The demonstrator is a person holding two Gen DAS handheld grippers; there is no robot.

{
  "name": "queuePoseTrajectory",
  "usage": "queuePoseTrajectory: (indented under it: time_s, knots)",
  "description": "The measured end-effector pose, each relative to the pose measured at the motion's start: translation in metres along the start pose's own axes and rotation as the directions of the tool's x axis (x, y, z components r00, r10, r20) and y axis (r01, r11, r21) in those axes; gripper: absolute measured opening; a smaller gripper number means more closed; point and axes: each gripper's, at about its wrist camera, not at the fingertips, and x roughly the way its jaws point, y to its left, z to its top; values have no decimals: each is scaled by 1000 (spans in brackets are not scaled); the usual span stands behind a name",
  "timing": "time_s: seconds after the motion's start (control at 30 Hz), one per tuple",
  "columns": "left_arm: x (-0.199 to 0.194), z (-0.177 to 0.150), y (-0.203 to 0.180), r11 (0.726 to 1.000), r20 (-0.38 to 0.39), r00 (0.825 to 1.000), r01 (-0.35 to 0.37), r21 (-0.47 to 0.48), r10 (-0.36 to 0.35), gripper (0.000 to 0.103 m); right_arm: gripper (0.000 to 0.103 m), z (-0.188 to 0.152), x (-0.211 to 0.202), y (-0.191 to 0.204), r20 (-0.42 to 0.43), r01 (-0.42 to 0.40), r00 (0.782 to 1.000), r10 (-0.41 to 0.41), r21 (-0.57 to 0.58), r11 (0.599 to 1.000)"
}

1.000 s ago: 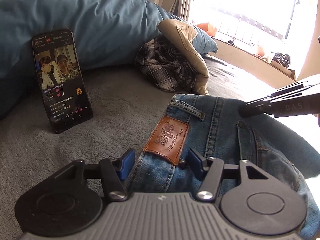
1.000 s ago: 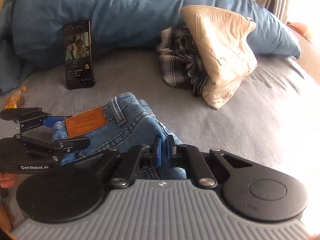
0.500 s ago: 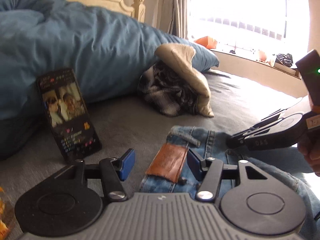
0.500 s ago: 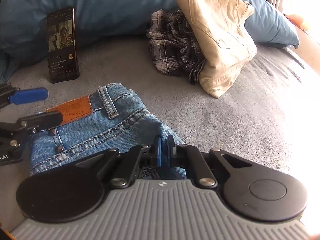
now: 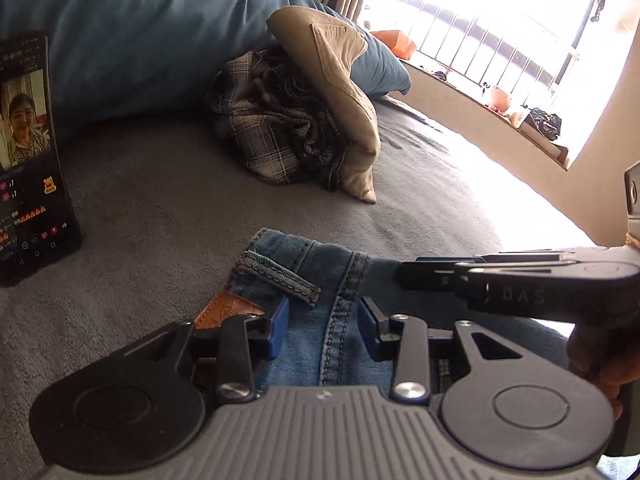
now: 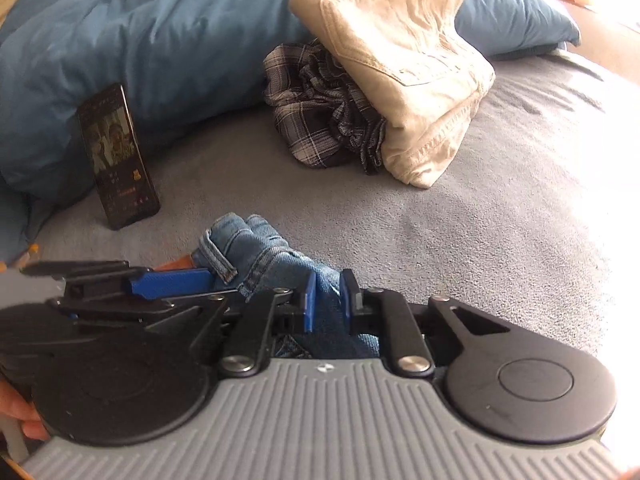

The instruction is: Fold clothes

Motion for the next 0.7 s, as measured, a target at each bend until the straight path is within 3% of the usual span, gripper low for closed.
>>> queuePoseTrajectory:
  time_s: [0.07, 0.2, 0.23, 0.3, 0.4, 0.53, 0.7]
  knots:
    - [1, -1, 2, 1000, 0, 1000, 6, -8, -6, 39, 30, 1, -10, -12, 32, -14, 999, 11, 80, 997]
    - [0, -2, 7, 999, 4, 1000, 21, -28, -21, 40, 34, -10, -73, -44, 176, -45, 984, -2, 264, 963]
    - [-1, -2, 7, 999, 6, 1000, 25, -33, -24, 40, 39, -18, -95, -47, 206, -6, 977, -49, 260, 966]
    - [-1, -3, 9, 999, 15, 999, 33, -38, -33, 40, 44, -45, -133, -38, 217, 188, 950, -224, 175, 966]
    - [-2, -5, 11, 998, 26, 999, 44, -41, -43, 40, 51, -100, -166, -18, 176, 450, 873, -454, 67, 891]
    - [-2, -6, 14, 997, 35, 997, 66, -45, -64, 43, 55, -146, -184, -6, 80, 555, 819, -568, 138, 820]
    - [-2, -8, 18, 994, 46, 995, 90, -57, -87, 44, 55, -145, -181, -15, -29, 606, 777, -629, 300, 736]
